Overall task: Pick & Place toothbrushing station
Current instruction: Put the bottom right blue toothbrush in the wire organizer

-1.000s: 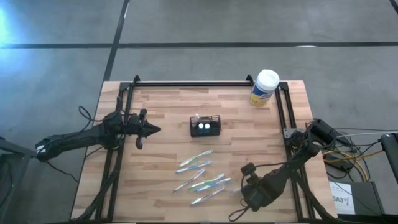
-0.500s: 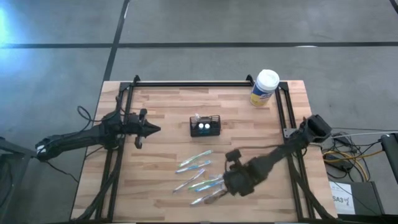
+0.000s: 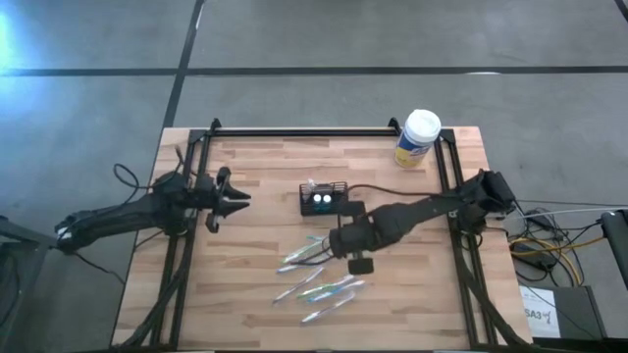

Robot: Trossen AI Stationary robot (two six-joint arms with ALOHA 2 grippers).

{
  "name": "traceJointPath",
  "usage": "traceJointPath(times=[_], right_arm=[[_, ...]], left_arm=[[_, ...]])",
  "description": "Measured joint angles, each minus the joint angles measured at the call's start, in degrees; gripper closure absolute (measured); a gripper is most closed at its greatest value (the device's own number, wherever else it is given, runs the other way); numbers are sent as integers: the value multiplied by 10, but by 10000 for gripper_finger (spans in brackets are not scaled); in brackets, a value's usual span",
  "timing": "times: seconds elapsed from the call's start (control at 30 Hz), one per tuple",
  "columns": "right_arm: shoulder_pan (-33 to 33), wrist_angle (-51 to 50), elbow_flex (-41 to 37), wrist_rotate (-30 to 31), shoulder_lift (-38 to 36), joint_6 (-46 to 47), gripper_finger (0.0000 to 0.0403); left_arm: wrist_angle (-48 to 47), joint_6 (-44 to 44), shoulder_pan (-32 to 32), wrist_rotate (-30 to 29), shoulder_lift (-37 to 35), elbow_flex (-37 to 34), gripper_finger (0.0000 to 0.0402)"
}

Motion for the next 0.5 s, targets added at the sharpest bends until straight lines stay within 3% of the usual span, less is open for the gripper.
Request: traceJointPath(times=[0.23,0.5], right_arm=[[-38,-32,17,-23,0,-5,385],[-56,-35,36,-25,1,-16,385]], left_arm=[[-43,34,-14,2,82,73,245],[-40,91,-66,-1,246,167,236]])
